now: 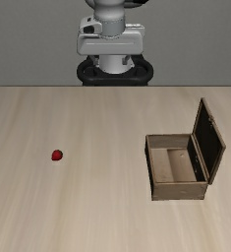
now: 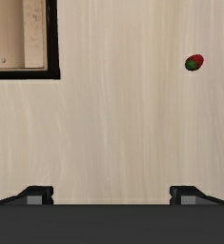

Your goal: Pick up the strawberry and place it in the box

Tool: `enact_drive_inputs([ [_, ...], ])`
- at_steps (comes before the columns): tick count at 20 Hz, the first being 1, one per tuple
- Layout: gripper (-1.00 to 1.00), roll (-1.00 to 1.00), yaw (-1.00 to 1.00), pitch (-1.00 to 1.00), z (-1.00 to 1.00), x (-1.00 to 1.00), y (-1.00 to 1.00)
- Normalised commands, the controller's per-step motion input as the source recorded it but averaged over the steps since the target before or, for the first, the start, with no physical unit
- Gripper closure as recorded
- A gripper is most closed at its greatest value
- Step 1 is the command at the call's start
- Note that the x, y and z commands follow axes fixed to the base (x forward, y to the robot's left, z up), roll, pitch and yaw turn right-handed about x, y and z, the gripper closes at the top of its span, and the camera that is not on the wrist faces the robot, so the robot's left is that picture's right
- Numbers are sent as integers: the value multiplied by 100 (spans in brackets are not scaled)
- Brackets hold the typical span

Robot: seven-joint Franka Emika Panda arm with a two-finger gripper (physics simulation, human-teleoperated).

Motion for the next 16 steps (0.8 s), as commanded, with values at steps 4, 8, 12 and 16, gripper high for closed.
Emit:
enact_drive_inputs([
  [4,-100,0,0,0,0,0,-100],
  [8,-100,0,0,0,0,0,-100],
  [12,-100,0,0,0,0,0,-100],
  [16,-100,0,0,0,0,50,-50],
])
